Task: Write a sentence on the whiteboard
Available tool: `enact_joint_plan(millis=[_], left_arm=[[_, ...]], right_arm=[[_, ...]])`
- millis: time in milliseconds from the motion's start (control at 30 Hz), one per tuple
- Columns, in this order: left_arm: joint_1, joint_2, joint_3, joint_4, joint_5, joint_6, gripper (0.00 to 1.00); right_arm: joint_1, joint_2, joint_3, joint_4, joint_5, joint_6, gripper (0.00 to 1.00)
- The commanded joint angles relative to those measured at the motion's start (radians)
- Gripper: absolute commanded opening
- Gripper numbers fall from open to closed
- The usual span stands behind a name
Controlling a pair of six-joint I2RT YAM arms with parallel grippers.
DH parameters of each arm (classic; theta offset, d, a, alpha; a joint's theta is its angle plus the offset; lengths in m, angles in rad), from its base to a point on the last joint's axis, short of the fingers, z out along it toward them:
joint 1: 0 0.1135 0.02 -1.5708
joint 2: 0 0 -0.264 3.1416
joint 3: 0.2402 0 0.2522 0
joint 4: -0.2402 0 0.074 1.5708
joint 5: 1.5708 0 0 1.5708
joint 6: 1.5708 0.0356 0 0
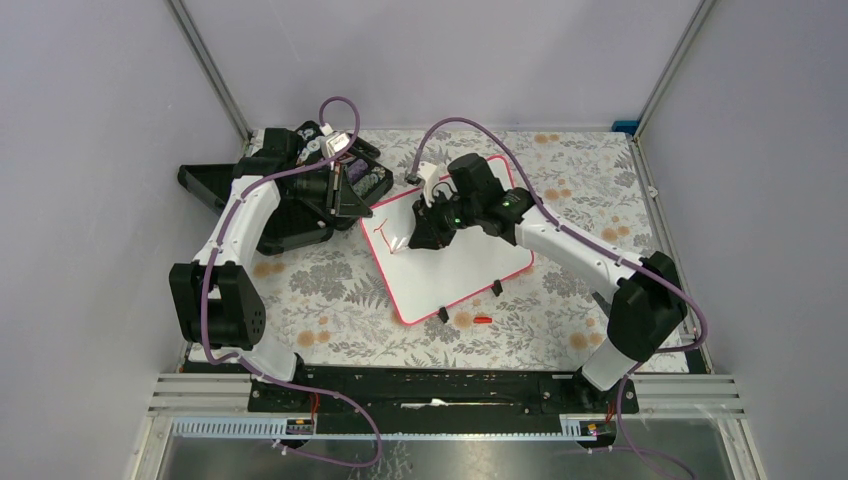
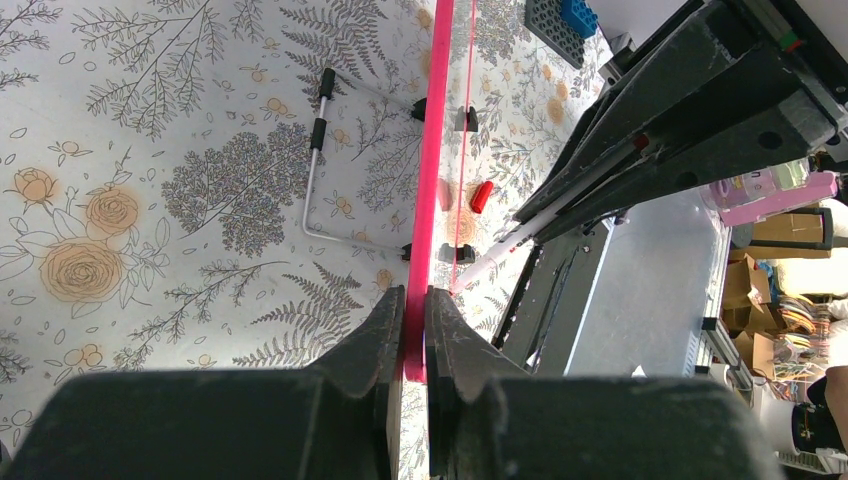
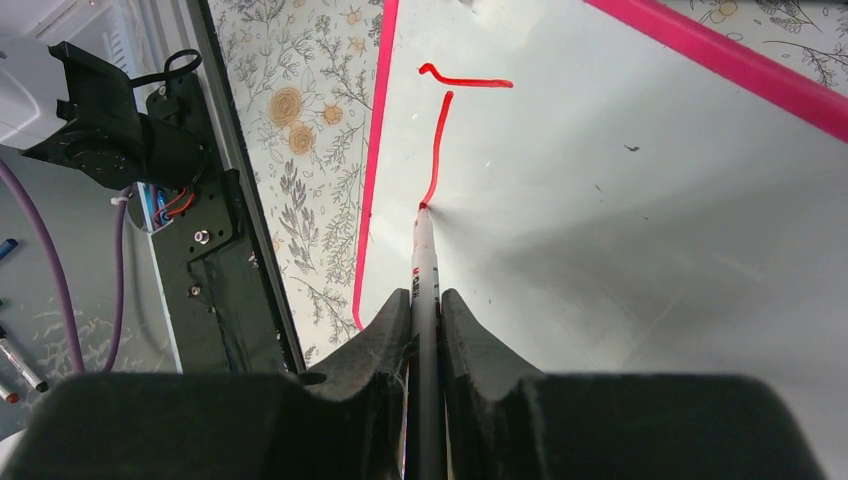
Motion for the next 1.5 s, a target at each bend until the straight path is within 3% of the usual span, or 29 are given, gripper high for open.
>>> enact_joint_plan(millis=[0, 1000, 1467], left_arm=[[0.004, -0.015, -0.003, 0.008, 0.012, 0.013, 0.0], [0.004, -0.013, -0.011, 0.008, 0.01, 0.015, 0.0], [0.004, -0.008, -0.007, 0.008, 0.014, 0.016, 0.0]], right_arm=[[0.011, -0.052, 0.044, 0.014, -0.015, -0.005, 0.0], [0.0, 0.012, 0.115, 0.007, 0.082, -0.015, 0.0], [-0.045, -0.025, 0.106, -0.012, 0.041, -0.023, 0.0]])
